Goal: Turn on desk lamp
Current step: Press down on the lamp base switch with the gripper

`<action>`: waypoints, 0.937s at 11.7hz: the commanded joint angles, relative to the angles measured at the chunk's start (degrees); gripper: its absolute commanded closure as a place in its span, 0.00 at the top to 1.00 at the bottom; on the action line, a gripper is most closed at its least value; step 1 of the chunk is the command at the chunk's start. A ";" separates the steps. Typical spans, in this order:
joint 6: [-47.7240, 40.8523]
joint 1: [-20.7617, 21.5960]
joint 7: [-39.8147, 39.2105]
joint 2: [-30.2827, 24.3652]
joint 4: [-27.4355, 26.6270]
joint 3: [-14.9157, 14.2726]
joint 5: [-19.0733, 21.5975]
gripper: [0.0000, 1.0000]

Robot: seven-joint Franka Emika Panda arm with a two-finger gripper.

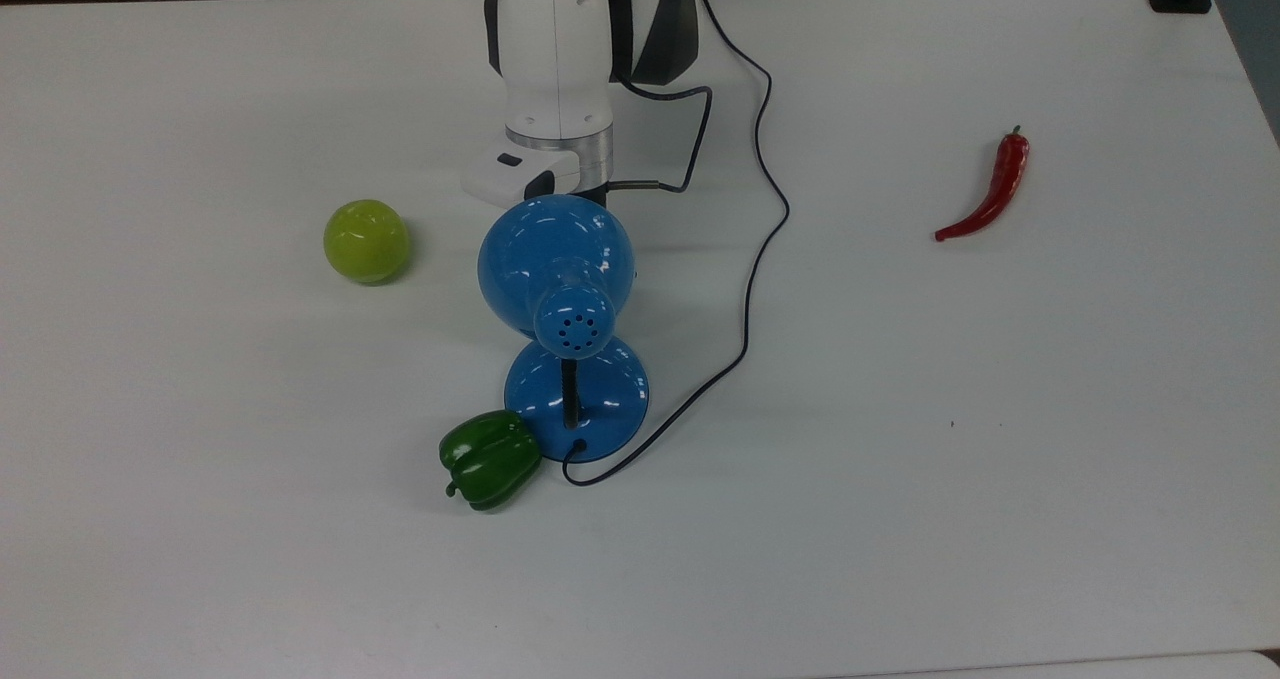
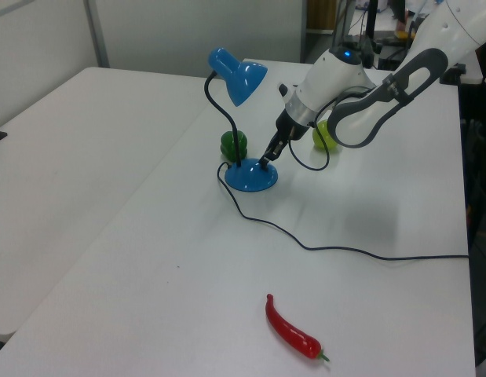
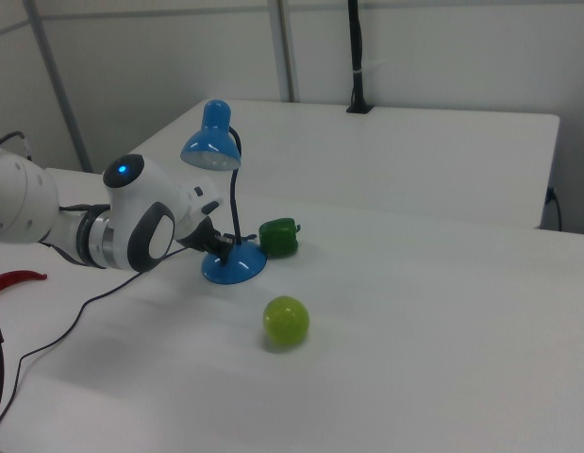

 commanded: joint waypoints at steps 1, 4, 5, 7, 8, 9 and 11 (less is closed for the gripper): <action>1.15 0.83 1.61 0.82 -0.08 -0.67 -0.18 0.00; 1.33 0.83 1.53 1.35 0.09 -0.67 -0.18 0.00; 1.24 0.83 1.53 1.35 0.09 -0.67 -0.18 0.00; 1.33 0.83 1.53 1.97 0.18 -0.76 -0.27 0.00; 1.33 0.83 1.53 2.06 0.18 -0.76 -0.35 0.00; 1.33 0.83 1.53 2.06 0.18 -0.67 -0.36 0.00; 1.33 0.83 1.53 2.32 0.10 -0.67 -0.44 0.00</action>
